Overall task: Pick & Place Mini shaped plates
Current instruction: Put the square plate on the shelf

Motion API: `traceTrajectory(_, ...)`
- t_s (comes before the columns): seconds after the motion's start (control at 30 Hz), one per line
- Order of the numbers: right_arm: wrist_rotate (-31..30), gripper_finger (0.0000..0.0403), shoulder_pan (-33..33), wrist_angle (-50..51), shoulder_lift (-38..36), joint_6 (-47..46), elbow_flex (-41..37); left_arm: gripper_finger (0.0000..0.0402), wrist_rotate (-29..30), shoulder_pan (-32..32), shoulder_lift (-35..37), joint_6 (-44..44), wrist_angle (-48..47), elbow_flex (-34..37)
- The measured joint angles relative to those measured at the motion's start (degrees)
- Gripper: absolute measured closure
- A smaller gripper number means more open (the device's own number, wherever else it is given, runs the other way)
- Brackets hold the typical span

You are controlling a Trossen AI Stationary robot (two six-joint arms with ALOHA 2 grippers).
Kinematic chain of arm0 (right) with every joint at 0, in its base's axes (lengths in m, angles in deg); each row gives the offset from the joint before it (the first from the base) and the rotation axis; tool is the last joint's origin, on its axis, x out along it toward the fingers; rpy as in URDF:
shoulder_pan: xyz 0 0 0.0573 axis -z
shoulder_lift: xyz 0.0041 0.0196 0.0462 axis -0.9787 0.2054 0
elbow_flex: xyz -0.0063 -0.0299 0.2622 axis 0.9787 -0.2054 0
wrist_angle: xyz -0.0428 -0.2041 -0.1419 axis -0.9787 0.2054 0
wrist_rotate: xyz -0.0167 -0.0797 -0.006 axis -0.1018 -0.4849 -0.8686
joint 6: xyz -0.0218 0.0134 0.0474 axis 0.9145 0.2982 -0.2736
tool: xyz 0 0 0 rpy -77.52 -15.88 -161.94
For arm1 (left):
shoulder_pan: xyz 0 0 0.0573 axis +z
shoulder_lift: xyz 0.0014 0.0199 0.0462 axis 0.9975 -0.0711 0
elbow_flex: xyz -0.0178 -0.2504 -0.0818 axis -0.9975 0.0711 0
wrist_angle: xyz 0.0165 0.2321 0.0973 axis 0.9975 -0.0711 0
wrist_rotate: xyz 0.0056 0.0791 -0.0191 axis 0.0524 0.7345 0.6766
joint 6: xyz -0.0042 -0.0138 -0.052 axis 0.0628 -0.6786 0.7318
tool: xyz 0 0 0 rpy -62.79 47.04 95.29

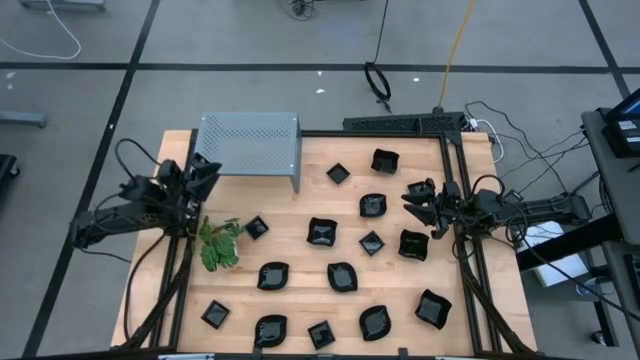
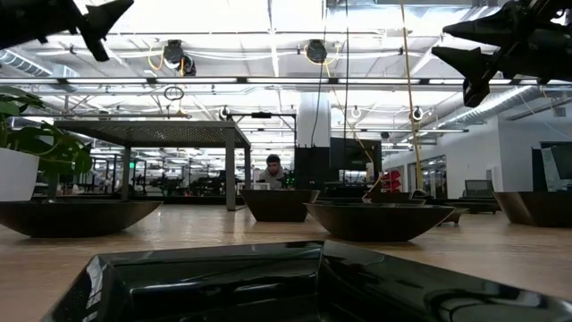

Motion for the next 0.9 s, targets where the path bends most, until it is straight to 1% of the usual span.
traceTrajectory(0.1,0.02,0.0259,0.0,0.0,0.0,0.0,0.01,0.0222,-0.26,0.0,-3.18,-0.7,-8.48,-6.09)
traceTrajectory(0.2,0.0,0.0259,0.01,-0.01,0.01,0.0,0.0,0.0222,-0.28,0.0,-8.3,-0.75,-19.34,-13.19)
traceTrajectory(0.37,0.02,0.0259,0.0,0.0,0.02,-0.02,0.02,0.0222,-0.28,0.0,-19.5,-0.85,-37.58,-25.09)
traceTrajectory(0.53,0.02,0.0259,0.02,0.0,0.0,-0.02,0.02,0.0222,-0.19,-0.45,-31.13,-1.01,-52.75,-35.28)
traceTrajectory(0.7,0.01,0.0259,0.02,0.0,0.01,0.0,0.0,0.0222,3.07,-3.22,-41.39,-3.63,-62.62,-42.31)
traceTrajectory(0.8,0.02,0.0259,0.02,-0.02,0.01,0.0,0.01,0.0222,6.04,-5.51,-46.56,-4.4,-67.12,-44.73)
traceTrajectory(0.9,0.02,0.0259,0.0,-0.02,0.0,0.0,0.0,0.0222,8.78,-8.24,-50.98,-4.13,-69.08,-45.86)
